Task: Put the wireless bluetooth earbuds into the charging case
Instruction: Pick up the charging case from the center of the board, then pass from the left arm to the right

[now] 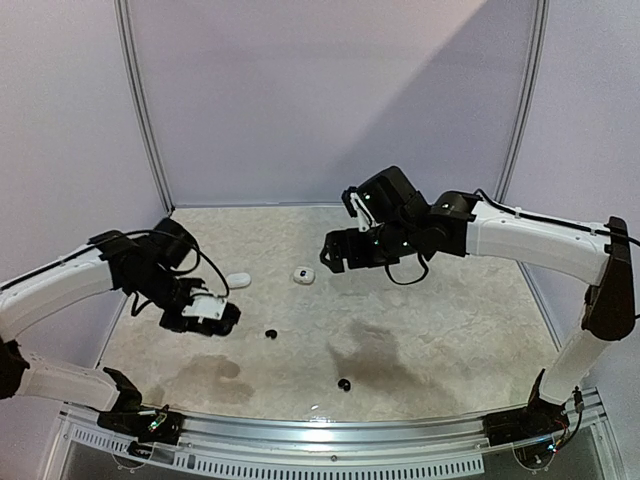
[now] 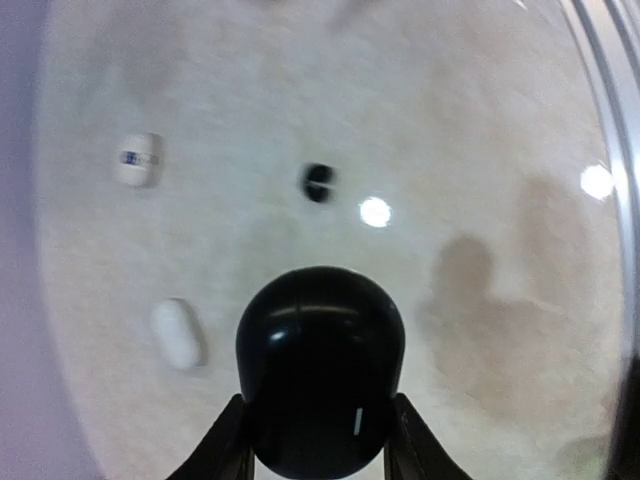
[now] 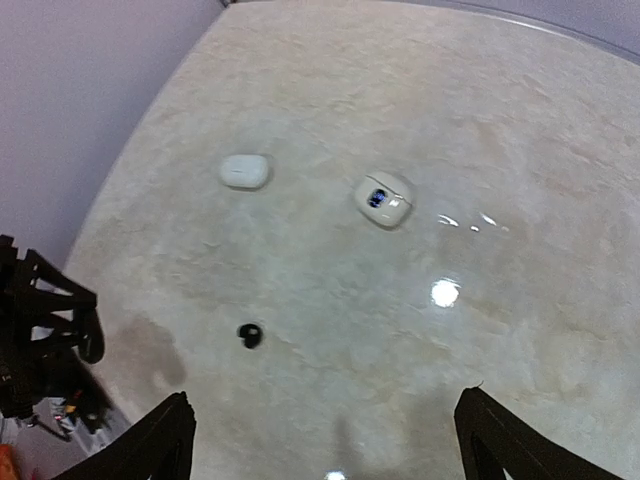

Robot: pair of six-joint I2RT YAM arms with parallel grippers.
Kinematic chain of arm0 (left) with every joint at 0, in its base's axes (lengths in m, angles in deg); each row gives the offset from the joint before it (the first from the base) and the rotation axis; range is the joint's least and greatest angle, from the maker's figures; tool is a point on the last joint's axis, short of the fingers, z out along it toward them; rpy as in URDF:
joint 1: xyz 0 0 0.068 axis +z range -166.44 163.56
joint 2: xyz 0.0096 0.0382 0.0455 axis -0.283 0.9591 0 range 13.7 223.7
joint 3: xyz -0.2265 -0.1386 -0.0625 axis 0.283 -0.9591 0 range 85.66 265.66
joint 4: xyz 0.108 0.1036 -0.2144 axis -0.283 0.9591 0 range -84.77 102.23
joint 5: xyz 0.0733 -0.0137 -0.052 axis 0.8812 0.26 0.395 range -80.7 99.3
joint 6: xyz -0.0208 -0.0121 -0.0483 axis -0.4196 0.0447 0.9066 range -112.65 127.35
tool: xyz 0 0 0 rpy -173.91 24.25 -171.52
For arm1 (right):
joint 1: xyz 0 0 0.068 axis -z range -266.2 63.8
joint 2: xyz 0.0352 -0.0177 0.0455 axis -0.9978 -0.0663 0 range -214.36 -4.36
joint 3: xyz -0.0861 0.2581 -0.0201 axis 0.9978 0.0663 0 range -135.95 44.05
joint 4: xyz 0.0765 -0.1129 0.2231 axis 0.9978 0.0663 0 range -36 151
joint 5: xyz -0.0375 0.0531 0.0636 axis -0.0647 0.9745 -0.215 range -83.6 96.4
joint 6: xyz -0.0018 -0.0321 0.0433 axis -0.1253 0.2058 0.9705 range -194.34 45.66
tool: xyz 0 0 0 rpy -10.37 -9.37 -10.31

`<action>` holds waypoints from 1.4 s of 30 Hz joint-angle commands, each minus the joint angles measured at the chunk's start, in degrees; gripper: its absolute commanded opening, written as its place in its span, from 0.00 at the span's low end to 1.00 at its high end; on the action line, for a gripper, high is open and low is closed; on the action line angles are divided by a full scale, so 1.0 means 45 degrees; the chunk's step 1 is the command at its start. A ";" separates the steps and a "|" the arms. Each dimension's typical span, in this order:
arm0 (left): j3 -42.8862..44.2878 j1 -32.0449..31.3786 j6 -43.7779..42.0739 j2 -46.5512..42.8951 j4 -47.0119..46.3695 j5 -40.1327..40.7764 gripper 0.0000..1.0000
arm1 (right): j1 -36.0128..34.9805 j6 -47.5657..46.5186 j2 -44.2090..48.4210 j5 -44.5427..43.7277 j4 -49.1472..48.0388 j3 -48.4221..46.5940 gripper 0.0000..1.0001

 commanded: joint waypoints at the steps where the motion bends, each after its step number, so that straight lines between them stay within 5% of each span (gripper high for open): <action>1: 0.0803 -0.0209 0.0965 -0.1368 -0.3489 -0.0257 0.11 | -0.0131 -0.0763 -0.0180 0.3874 -0.2111 -0.1114 0.86; 8: 0.1862 -0.0486 0.1105 -0.0986 -0.4444 0.0140 0.09 | -0.1081 -0.1626 -0.1851 0.5627 -0.3146 -0.3076 0.82; 19: 0.1741 -0.1036 0.0965 -0.1017 -0.5205 0.0442 0.09 | -0.1249 -0.1197 -0.4166 0.5691 -0.2319 -0.5212 0.66; 32: 0.1464 -0.1286 0.0830 -0.1211 -0.5252 0.0673 0.07 | -0.1268 -0.1228 -0.4604 0.6116 -0.2419 -0.5407 0.07; 34: 0.1440 -0.1322 0.0915 -0.1269 -0.5220 0.0636 0.19 | -0.1264 -0.1262 -0.4575 0.6133 -0.2406 -0.5396 0.00; 36: 0.1421 -0.1324 0.1292 -0.1394 -0.5188 0.0523 0.65 | -0.1248 -0.1434 -0.4518 0.6095 -0.2276 -0.5330 0.00; 38: 0.1416 -0.1255 0.2209 -0.1591 -0.5195 0.0302 0.96 | -0.1214 -0.1887 -0.4222 0.6061 -0.2247 -0.5014 0.00; 42: 0.2019 -0.0866 0.4190 -0.1754 -0.3844 -0.2054 0.99 | -0.1176 -0.3612 -0.2638 0.6043 -0.3148 -0.3265 0.00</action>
